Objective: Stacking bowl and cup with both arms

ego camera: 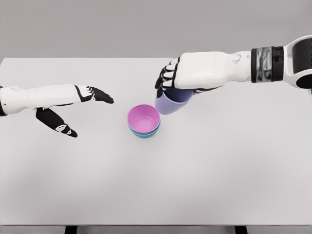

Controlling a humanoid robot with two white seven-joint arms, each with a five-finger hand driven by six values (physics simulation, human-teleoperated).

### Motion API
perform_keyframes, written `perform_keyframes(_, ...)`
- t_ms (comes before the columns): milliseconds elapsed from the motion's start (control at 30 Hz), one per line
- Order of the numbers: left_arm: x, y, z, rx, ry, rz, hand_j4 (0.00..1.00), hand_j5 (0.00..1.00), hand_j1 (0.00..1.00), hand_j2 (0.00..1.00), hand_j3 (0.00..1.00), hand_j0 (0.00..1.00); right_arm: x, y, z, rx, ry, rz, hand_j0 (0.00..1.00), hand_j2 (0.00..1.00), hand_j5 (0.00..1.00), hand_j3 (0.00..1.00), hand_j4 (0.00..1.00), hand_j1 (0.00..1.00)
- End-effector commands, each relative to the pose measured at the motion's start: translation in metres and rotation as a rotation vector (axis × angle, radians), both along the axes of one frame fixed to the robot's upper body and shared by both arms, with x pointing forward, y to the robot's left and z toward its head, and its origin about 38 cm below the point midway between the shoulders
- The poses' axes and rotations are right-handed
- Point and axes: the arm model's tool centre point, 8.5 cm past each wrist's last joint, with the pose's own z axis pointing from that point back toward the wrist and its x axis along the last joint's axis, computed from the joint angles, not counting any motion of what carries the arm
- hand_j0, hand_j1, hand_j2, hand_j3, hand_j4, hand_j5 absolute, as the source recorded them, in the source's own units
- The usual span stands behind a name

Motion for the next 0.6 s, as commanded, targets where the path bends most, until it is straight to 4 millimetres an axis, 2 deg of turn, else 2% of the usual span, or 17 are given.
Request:
perform_keyframes(0, 0.0, 0.001, 0.001, -0.006, 0.004, 0.005, 1.0, 1.0, 1.0, 1.0, 1.0, 1.0, -0.012, 0.01, 0.006, 0.026, 0.004, 0.05, 0.62, 0.62, 0.62, 0.62, 0.62, 0.62)
perform_keyframes(300, 0.0, 0.001, 0.0, -0.006, 0.006, 0.005, 1.0, 1.0, 1.0, 1.0, 1.0, 1.0, -0.017, 0.044, -0.003, 0.065, 0.05, 0.13, 0.63, 0.63, 0.63, 0.63, 0.63, 0.63)
perform_keyframes(467, 0.0, 0.001, 0.0, -0.006, 0.006, 0.006, 1.0, 1.0, 1.0, 1.0, 1.0, 1.0, 0.0, 0.046, -0.021, 0.046, 0.096, 0.085, 0.65, 0.65, 0.65, 0.65, 0.65, 0.65)
perform_keyframes(567, 0.0, 0.001, 0.001, -0.007, 0.004, 0.005, 1.0, 1.0, 1.0, 1.0, 1.0, 1.0, 0.003, 0.047, -0.024, 0.044, 0.103, 0.081, 0.65, 0.65, 0.65, 0.65, 0.65, 0.65)
